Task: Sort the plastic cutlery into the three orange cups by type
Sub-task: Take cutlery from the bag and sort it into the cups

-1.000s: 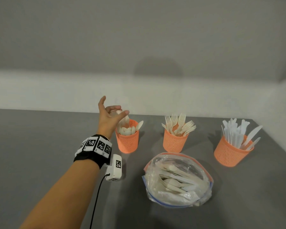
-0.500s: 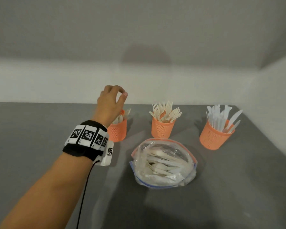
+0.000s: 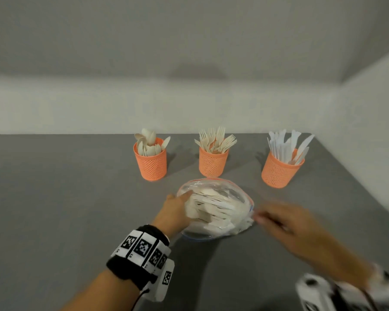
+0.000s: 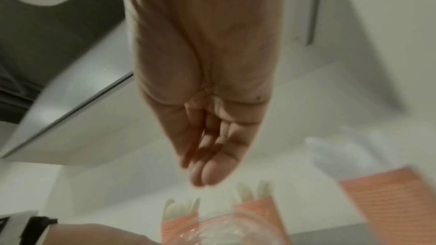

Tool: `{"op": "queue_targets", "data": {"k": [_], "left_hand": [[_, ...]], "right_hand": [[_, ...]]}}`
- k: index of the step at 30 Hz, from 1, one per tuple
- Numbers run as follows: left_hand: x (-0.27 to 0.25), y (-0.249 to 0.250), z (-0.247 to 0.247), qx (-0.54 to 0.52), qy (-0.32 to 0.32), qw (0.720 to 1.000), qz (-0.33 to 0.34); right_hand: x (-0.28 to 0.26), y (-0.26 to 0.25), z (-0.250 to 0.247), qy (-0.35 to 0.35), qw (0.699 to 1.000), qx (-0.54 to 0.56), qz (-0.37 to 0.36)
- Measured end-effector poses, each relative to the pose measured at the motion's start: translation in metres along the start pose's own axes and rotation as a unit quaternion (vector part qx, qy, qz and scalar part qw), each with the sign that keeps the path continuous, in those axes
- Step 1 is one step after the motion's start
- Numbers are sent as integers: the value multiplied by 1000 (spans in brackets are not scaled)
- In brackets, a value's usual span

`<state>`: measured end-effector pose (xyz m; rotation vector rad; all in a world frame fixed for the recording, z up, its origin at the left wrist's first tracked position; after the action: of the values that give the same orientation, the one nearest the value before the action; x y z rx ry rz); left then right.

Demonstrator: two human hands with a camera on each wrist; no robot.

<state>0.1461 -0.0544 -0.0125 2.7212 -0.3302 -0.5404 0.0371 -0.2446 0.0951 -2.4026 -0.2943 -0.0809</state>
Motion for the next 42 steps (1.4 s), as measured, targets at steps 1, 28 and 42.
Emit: {"op": "queue_targets", "data": {"k": [1,28,42], "left_hand": [[0,0,1,-11,8,1000,-2],[-11,-8,-4,-231,18,971,61],[-13,-21,-17,-214,93,971,49]], "right_hand": [[25,-7,7,14,1000,15,-18],[89,57,117,-251,948,-151,124],[83,40,106,-169,979,72,85]]}}
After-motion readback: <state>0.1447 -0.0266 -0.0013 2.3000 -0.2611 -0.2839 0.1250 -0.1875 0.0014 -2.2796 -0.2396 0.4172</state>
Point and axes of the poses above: each hand's wrist, its own x-axis towards the middle knuckle, its own z-axis out of the palm, y = z × x, the point moved 7 cm from there along x, towards the middle knuckle, and after that the axes turned 9 degrees about x, right-handed, at the moved point
